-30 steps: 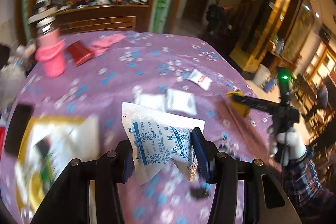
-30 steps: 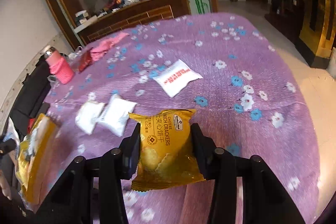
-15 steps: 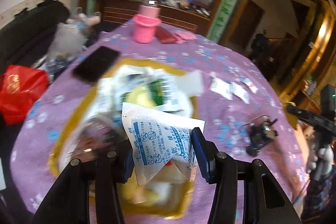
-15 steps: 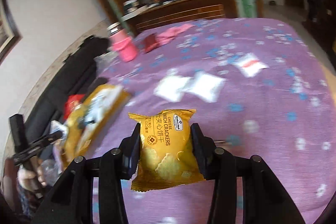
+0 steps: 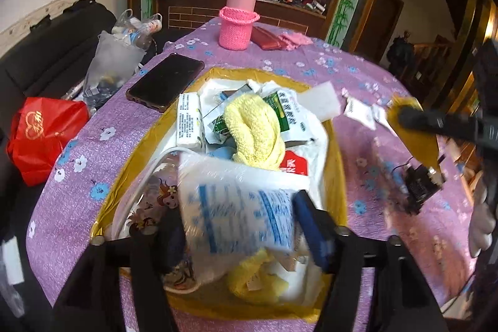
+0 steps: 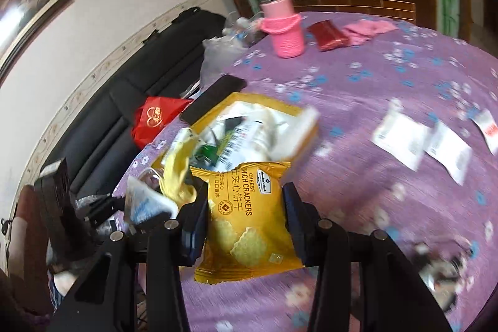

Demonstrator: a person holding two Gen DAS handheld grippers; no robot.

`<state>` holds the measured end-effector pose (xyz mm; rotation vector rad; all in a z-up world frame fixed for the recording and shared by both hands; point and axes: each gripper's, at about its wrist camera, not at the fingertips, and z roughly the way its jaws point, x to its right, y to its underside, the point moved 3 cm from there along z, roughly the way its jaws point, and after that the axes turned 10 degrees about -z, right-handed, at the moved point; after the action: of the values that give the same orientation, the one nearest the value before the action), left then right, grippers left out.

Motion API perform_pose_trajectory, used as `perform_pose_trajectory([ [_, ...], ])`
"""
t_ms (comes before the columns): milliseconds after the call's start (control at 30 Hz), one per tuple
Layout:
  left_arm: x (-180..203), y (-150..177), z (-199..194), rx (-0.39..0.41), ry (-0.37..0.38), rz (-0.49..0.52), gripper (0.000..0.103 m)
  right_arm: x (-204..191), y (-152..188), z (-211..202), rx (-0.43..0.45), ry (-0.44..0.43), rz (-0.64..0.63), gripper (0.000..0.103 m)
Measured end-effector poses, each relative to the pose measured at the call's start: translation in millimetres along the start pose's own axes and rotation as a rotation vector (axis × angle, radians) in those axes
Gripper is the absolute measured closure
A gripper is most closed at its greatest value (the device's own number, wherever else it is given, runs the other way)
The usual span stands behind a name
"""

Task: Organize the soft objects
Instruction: 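Carry the cracker pack and desiccant packet into the foam box, open both tools, then bring both tools back over the remaining items on the table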

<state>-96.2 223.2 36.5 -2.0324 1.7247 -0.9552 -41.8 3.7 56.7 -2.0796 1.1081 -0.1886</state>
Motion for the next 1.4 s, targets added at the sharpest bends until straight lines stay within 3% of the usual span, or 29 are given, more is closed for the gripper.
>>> perform_pose_trajectory([
  [133,0.7,2.1,3.8,0.013,0.005,0.023,0.029,-14.4,-25.9,31.8,-0.031,-0.003,-0.022,0.059],
  [267,-9.6,-0.8,-3.9,0.029,0.03,-0.018,0.029,-20.6,-52.7,60.2,-0.051,0.015,-0.037,0.059],
  [467,-27.5,-6.6,-25.4,0.099,0.004,-0.053,0.024,-29.2,-87.8,114.4,-0.102,0.088,-0.088,0.059],
  [633,-36.8,-8.3,-31.0,0.113,0.011,-0.082,0.023,-20.6,-97.2,157.2,-0.161,0.116,-0.069,0.058],
  [700,-37.5,-7.7,-29.8,0.111,0.008,-0.086,0.022,-15.4,-97.3,163.4,-0.15,0.103,-0.033,0.05],
  [767,-36.9,-7.1,-27.7,0.104,0.01,-0.086,0.02,-12.8,-97.8,160.2,-0.132,0.084,-0.006,0.04],
  [933,-33.0,-7.0,-25.5,0.106,0.004,-0.083,0.017,-15.6,-94.8,122.1,-0.053,0.077,-0.002,0.037],
  [1033,-27.2,-6.2,-27.4,0.114,-0.004,-0.076,0.016,-18.4,-81.7,81.3,0.027,0.07,-0.004,0.029],
  [1233,-3.4,-5.6,-34.3,0.165,-0.099,-0.022,0.01,-16.4,-38.2,21.4,0.129,0.096,0.012,0.022],
  [1400,18.8,-1.9,-40.7,0.21,-0.19,0.029,0.007,-7.8,4.3,-6.0,0.133,0.133,0.029,0.019],
])
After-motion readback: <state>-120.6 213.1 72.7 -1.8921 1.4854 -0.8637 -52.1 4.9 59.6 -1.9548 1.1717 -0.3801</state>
